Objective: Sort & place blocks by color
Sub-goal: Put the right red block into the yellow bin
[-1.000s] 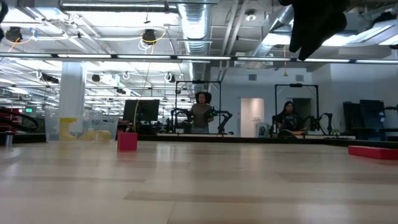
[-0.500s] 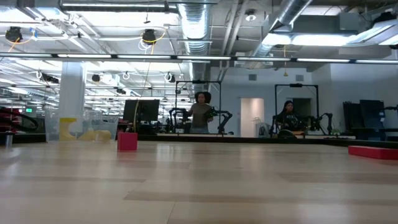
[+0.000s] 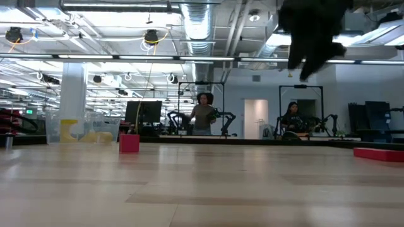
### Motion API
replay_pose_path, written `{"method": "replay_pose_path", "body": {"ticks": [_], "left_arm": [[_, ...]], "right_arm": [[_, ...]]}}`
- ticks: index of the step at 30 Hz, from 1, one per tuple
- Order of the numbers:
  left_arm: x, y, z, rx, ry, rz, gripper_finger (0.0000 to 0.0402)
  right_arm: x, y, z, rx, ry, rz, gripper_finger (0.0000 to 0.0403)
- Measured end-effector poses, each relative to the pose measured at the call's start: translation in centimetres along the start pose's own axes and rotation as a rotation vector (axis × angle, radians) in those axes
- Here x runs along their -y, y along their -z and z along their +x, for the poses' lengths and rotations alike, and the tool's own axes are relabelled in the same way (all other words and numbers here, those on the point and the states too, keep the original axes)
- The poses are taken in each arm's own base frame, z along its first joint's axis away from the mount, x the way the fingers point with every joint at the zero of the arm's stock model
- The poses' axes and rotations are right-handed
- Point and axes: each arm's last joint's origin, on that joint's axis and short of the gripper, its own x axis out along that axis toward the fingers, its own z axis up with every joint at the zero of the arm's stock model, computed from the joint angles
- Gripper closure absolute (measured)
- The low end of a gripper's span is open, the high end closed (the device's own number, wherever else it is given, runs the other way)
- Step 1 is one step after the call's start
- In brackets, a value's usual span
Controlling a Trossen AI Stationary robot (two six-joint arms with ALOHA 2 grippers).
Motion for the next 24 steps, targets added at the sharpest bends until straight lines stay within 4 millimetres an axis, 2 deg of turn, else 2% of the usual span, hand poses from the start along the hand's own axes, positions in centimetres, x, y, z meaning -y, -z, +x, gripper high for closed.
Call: {"method": "replay_pose_path", "body": {"ticks": [3, 5, 11, 19, 24], "left_arm": [[-0.4, 0.2, 0.8, -0.018, -0.024, 0.041, 0.0268], [-0.9, 0.2, 1.3, -0.037, -0.033, 0.055, 0.0268], [-2.3, -0.8, 2.3, -0.057, -0.048, 0.017, 0.0268], [-3.5, -1.8, 2.8, -0.038, -0.082, 0.018, 0.0268], [-4.0, -2.2, 3.1, -0.035, -0.1, 0.057, 0.0268]], "right_arm": [[1.4, 0.7, 2.8, -0.09, -0.042, 0.061, 0.0129], [2.3, 1.2, 3.8, -0.16, -0.03, 0.103, 0.0129], [4.5, 3.2, 4.5, -0.316, 0.154, 0.249, 0.0129], [6.4, 6.3, 7.3, -0.419, 0.186, 0.388, 0.0129], [7.3, 7.3, 8.4, -0.424, 0.207, 0.446, 0.0129]]}}
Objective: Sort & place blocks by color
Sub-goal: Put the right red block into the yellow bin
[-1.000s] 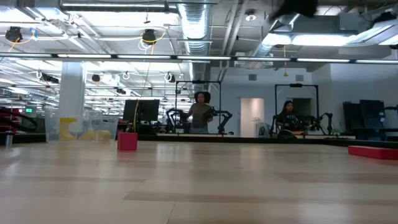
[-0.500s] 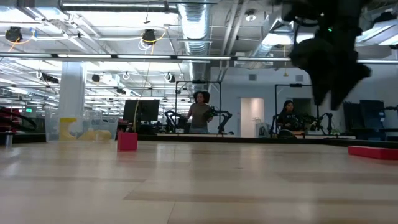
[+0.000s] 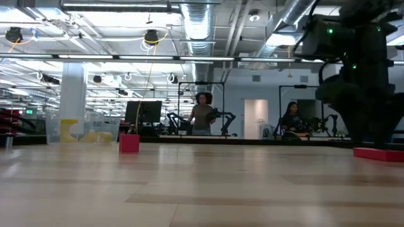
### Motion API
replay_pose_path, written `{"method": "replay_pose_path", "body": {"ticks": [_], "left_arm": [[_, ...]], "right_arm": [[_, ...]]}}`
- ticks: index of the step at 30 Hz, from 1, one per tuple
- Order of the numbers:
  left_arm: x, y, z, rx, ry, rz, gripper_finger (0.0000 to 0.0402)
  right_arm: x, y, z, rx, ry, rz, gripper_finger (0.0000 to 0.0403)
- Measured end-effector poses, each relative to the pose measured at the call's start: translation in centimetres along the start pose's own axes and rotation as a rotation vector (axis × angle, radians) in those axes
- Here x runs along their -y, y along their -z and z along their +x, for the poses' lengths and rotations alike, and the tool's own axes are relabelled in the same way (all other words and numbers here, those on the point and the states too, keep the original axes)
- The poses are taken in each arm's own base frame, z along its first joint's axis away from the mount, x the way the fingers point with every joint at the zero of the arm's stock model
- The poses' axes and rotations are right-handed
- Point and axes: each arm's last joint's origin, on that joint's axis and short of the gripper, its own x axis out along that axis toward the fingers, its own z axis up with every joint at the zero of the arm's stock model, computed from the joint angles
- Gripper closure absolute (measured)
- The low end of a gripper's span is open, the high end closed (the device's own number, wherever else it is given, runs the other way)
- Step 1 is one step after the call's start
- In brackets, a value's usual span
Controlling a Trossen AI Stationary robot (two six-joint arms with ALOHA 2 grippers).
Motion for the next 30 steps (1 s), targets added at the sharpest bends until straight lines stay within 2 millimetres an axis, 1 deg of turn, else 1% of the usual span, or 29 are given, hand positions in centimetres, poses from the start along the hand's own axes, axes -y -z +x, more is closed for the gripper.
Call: {"method": "replay_pose_path", "body": {"ticks": [5, 7, 12, 15, 18, 21, 23, 25, 27, 30], "left_arm": [[-0.9, -0.6, 0.4, -0.006, -0.002, 0.019, 0.0268], [-1.2, -0.7, 0.6, -0.007, -0.007, 0.016, 0.0268], [-1.7, -1.0, 0.9, -0.016, -0.007, 0.005, 0.0268], [-1.9, -1.1, 0.9, -0.017, -0.01, 0.009, 0.0268], [-1.9, -1.0, 0.9, -0.021, -0.011, 0.008, 0.0268], [-2.2, -1.0, 0.3, -0.054, -0.002, -0.049, 0.0268], [-2.6, -1.2, -0.6, -0.052, -0.005, -0.103, 0.0268], [-3.2, -1.1, -1.5, -0.055, -0.014, -0.156, 0.0268], [-3.7, -1.1, -2.3, -0.035, -0.018, -0.218, 0.0268], [-4.6, -0.7, -3.4, -0.028, -0.053, -0.323, 0.0268]], "right_arm": [[-0.2, 0.0, 1.2, 0.003, -0.091, 0.029, 0.0129], [-0.2, 0.0, 1.8, -0.005, -0.08, 0.047, 0.0129], [-0.5, 0.1, 2.6, -0.011, -0.056, 0.052, 0.0135], [-0.6, 0.3, 2.7, -0.006, -0.065, 0.044, 0.0159], [-1.0, 0.4, 2.4, 0.02, -0.064, 0.03, 0.0202], [-1.9, 0.4, 1.8, 0.059, -0.116, 0.012, 0.0255], [-3.2, 0.3, 1.2, 0.102, -0.216, -0.029, 0.0287], [-4.3, 0.3, 0.7, 0.144, -0.319, -0.087, 0.0309], [-5.5, 0.2, 0.4, 0.196, -0.432, -0.141, 0.0315], [-7.9, -0.1, -0.9, 0.291, -0.624, -0.178, 0.0312]]}}
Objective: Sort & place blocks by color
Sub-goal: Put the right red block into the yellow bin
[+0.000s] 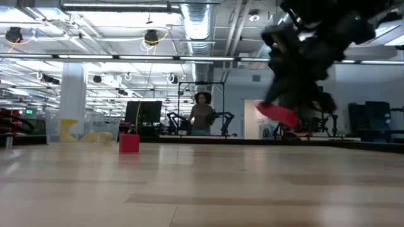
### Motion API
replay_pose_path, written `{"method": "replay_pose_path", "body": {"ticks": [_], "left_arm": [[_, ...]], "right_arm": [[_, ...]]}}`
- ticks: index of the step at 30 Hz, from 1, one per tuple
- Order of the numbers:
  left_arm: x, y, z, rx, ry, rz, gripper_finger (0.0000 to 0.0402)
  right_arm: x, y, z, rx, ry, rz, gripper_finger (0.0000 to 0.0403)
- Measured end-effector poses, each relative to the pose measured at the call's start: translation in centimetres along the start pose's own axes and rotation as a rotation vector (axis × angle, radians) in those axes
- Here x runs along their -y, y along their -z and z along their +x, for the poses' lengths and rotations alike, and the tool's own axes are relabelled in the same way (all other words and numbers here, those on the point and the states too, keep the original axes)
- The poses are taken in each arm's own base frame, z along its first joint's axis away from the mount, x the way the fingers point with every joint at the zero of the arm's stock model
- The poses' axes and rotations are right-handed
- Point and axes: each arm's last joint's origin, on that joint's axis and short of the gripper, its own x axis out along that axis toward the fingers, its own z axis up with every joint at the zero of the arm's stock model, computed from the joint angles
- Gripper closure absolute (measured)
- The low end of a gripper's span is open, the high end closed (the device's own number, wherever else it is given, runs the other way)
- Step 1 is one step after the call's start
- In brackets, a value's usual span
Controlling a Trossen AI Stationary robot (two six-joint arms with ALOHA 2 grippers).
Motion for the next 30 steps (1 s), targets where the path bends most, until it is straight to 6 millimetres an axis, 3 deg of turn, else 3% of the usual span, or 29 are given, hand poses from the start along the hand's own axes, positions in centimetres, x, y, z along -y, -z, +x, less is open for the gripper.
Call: {"method": "replay_pose_path", "body": {"ticks": [6, 10, 23, 30], "left_arm": [[-2.5, 1.4, -2.5, -0.034, -0.108, -0.075, 0.0268], [-3.2, 2.2, -3.4, 0.035, -0.075, -0.1, 0.0268], [-5.1, 8.5, -0.6, -0.043, 0.031, -0.385, 0.0268], [-4.9, 10.3, -1.2, -0.08, 0.076, -0.446, 0.0268]], "right_arm": [[-3.6, -1.4, 1.1, 0.103, -0.153, -0.064, 0.0294], [-5.9, -1.9, 2.6, 0.098, -0.207, -0.089, 0.0299], [-15.3, -3.5, 9.4, -0.012, -0.522, -0.302, 0.0299], [-20.0, -5.1, 11.7, -0.033, -0.634, -0.435, 0.0299]]}}
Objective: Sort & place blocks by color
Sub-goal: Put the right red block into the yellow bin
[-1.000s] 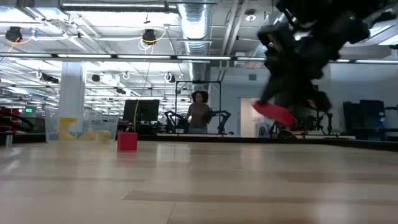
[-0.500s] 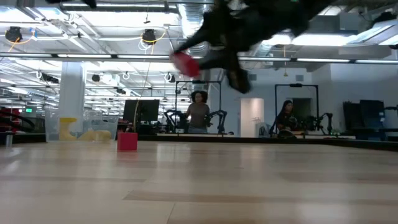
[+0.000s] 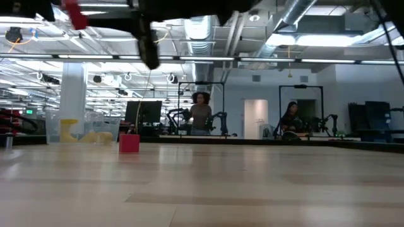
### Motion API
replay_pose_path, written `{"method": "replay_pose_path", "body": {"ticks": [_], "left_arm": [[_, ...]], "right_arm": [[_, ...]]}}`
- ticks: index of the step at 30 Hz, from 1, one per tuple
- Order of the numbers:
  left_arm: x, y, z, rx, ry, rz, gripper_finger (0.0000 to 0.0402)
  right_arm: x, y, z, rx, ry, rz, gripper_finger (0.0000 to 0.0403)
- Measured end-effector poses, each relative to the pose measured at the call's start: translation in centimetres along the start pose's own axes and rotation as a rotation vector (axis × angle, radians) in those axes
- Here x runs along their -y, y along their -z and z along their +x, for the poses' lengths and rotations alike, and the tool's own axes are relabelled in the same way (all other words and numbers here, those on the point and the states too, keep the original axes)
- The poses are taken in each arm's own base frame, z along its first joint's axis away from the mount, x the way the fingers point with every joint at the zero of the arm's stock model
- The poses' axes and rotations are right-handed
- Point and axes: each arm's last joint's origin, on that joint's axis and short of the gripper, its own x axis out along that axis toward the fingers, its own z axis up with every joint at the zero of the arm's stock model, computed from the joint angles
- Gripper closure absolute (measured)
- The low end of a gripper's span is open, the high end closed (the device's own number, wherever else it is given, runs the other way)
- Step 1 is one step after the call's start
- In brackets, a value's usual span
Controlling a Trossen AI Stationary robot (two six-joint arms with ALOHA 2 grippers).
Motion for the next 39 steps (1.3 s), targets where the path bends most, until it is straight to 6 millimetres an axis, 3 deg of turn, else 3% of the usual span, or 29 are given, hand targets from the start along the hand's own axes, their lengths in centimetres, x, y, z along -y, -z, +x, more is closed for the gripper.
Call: {"method": "replay_pose_path", "body": {"ticks": [4, 14, 27, 39], "left_arm": [[-0.1, 0.5, -0.5, -0.01, 0.024, -0.02, 0.0268], [-0.3, 1.9, -1.1, -0.106, 0.032, -0.054, 0.0268], [-0.4, 2.9, -1.5, -0.229, 0.031, -0.03, 0.0268], [-0.6, 2.8, -1.6, -0.23, 0.023, 0.025, 0.0268]], "right_arm": [[-0.1, -1.0, 2.3, -0.054, -0.04, -0.037, 0.0299], [-0.6, -2.0, 5.7, -0.079, -0.13, -0.101, 0.0299], [0.3, -2.0, 8.4, -0.092, -0.188, -0.105, 0.0298], [1.0, -2.1, 9.8, -0.078, -0.192, -0.112, 0.0298]]}}
